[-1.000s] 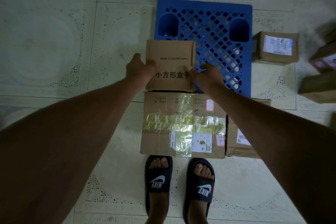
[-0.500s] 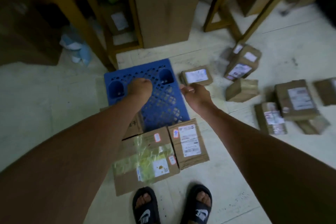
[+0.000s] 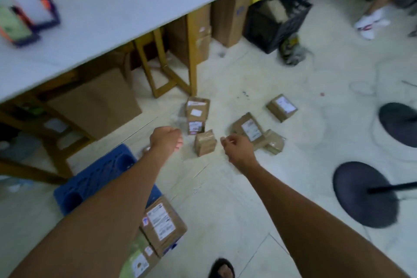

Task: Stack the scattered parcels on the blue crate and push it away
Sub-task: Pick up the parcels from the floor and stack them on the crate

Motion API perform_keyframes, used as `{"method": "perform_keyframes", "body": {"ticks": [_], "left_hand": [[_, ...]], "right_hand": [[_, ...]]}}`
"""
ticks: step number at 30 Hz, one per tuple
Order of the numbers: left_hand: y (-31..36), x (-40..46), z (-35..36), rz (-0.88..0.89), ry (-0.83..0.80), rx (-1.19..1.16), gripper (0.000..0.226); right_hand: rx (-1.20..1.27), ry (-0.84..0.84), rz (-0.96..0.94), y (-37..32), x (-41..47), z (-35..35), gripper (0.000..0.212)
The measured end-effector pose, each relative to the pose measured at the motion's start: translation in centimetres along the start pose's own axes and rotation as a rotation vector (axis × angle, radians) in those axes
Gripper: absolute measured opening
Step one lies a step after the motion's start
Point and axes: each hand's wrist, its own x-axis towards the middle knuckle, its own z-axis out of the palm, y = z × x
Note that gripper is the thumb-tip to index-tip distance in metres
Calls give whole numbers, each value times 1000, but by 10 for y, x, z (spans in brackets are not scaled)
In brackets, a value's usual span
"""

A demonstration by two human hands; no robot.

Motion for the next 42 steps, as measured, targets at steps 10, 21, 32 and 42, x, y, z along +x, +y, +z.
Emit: {"method": "perform_keyframes", "body": {"ticks": [10,21,32,42], "left_hand": [[42,54,133,79,-66,107,18],[-6,233,178,-48,-100,142,16],[-112,335,316,-291,-205,53,20],[-202,433,446,-351,-116,-46,37]], "right_hand": [[16,31,71,57,78,-74,28],[-135,-78,141,90,243,5,39],[-233,21,184,197,373,22,53],[-295,75,103,334,486,38,42]]}}
